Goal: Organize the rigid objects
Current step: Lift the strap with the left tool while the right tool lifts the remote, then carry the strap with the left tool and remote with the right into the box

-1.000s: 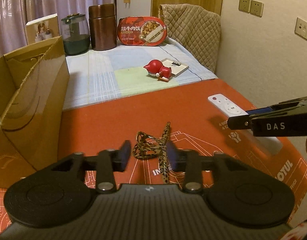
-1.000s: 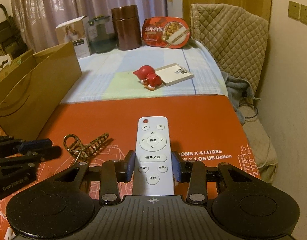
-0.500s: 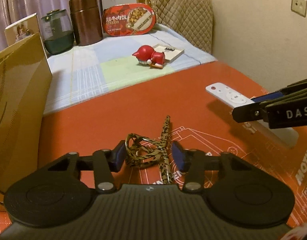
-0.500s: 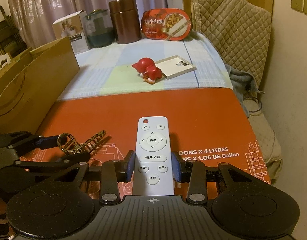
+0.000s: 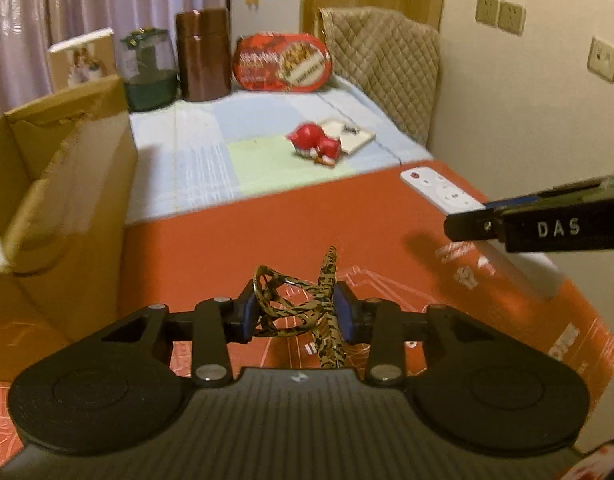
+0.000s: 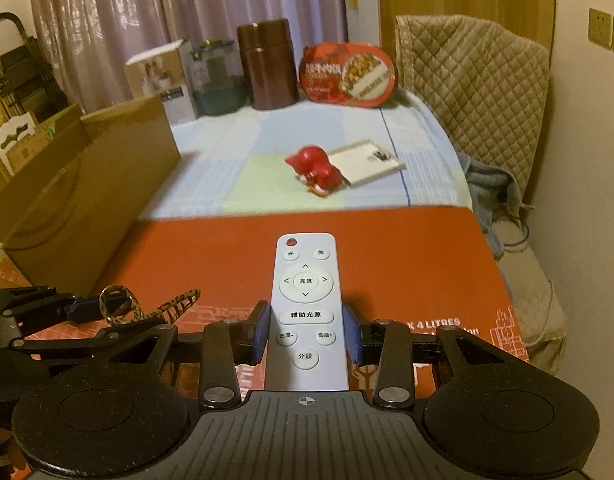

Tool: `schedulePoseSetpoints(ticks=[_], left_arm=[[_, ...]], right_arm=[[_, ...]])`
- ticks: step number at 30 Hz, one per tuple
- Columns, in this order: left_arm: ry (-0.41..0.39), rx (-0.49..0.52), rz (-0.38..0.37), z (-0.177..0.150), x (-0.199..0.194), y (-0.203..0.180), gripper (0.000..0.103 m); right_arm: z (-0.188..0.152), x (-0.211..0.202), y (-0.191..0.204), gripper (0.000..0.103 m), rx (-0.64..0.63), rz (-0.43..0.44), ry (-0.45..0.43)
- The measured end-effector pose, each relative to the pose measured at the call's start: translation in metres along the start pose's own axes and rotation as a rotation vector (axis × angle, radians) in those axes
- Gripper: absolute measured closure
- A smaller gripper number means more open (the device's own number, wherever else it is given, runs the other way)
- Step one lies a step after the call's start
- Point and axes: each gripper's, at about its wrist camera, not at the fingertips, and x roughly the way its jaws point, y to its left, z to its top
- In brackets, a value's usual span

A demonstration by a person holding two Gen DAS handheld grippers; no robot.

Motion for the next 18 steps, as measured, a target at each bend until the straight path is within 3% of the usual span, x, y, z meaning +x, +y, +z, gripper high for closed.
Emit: schedulePoseSetpoints(ticks=[9,18], left_arm=[[-0.107,-0.029,0.050,0.031,-0.065,0.015,0.070],[-0.159,-0.049,0.107,0.042,-0.113,0.050,0.070]], right_arm=[[0.026,-0.048,0.035,0.068,-0.019,0.047,-0.090],[0.043,-0.073,0.091,0.068,-0.061,0.126,-0.138]])
